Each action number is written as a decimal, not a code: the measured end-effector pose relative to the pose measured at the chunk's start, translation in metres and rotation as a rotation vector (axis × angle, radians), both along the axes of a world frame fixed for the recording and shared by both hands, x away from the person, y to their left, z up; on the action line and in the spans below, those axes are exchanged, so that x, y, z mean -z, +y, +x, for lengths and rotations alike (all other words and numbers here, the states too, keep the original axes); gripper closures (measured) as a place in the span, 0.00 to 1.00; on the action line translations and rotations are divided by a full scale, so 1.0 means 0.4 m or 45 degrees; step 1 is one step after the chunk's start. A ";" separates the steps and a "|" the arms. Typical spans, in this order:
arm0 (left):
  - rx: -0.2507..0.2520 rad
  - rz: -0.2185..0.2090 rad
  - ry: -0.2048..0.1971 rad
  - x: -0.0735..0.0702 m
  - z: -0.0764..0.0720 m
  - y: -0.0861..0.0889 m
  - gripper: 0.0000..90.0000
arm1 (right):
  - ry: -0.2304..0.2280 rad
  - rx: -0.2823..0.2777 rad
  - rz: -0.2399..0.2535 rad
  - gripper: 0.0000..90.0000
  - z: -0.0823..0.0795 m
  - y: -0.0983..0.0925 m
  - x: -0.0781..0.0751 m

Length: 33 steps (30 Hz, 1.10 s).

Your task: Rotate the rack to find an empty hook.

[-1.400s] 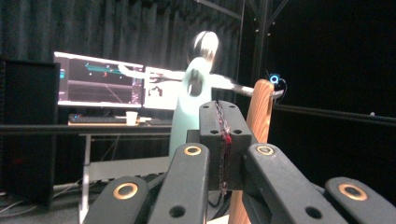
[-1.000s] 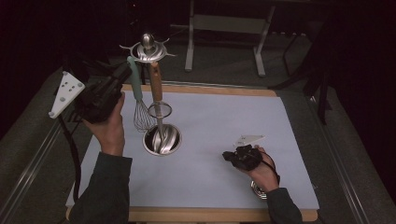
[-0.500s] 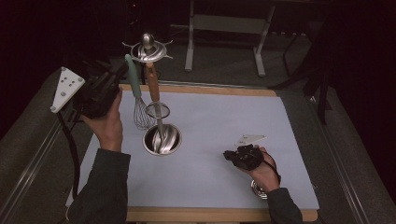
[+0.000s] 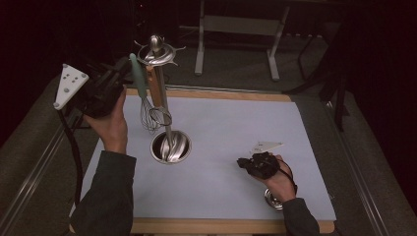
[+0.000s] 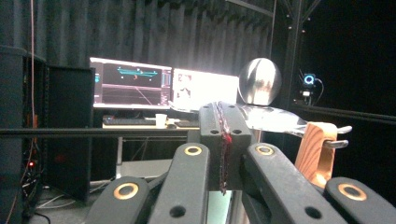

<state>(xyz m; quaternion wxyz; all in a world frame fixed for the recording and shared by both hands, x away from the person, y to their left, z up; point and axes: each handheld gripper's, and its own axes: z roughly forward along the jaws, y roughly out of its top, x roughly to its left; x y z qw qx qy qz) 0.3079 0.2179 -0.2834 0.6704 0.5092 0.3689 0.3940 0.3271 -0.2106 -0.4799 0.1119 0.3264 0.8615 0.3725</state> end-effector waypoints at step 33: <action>-0.062 0.006 0.066 -0.007 0.048 0.016 1.00 | -0.021 0.006 0.006 0.93 -0.005 -0.010 -0.009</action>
